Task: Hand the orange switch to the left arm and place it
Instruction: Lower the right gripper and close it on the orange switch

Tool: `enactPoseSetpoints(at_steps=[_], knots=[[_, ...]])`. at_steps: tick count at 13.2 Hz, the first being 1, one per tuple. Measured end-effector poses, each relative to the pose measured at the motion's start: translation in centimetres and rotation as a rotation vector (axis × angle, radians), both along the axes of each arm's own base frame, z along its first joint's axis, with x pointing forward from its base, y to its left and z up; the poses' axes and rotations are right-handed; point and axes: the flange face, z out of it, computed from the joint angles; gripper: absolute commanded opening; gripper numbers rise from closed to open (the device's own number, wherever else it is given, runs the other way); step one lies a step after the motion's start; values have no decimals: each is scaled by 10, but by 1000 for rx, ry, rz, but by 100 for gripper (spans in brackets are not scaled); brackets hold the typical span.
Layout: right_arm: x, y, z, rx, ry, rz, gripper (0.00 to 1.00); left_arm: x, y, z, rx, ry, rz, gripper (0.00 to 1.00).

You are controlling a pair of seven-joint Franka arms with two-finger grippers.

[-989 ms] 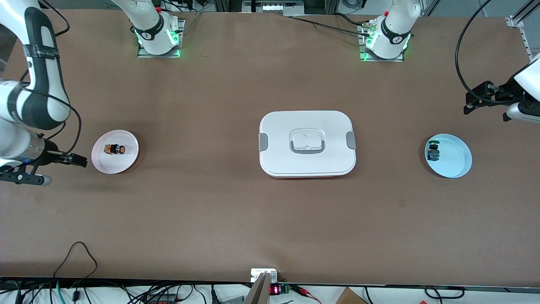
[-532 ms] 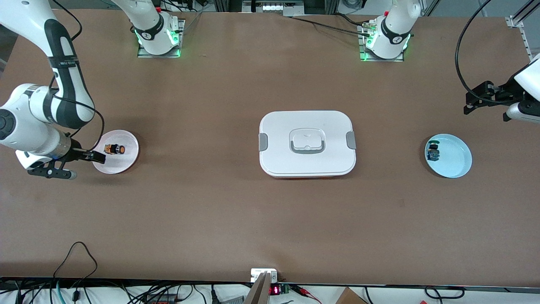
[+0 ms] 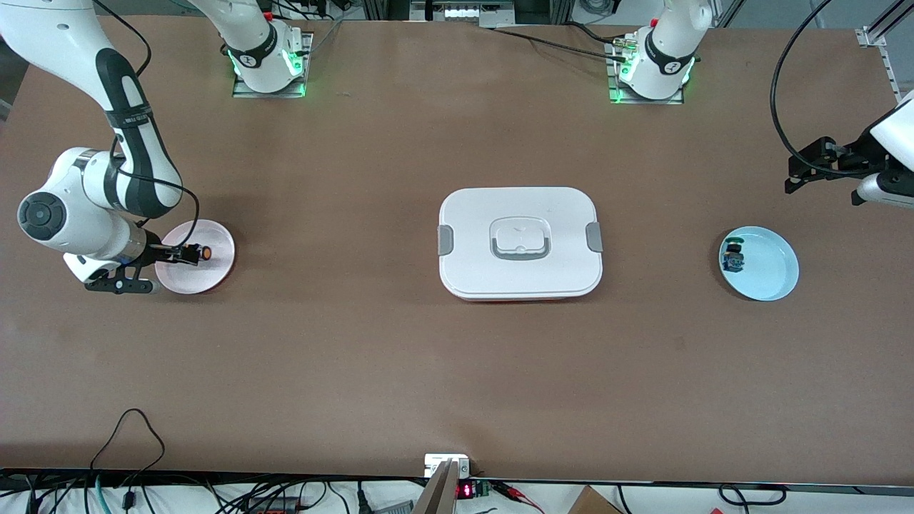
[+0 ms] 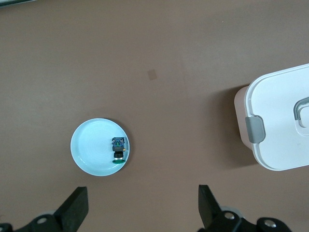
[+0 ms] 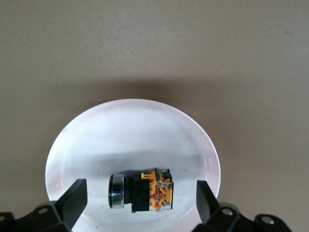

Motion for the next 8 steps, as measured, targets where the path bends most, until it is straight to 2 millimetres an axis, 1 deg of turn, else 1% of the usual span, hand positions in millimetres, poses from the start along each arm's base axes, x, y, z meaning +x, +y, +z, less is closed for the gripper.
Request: enactPoseSetpoints(at_steps=[3,6,8], knots=[[-6,1,-14,0,4,5,100,0,0,0,0,0,0,100],[-19,3,-32,2,9,16,100,0,0,0,0,0,0,100],[-23,3,-36,3,17,20,100,0,0,0,0,0,0,100]])
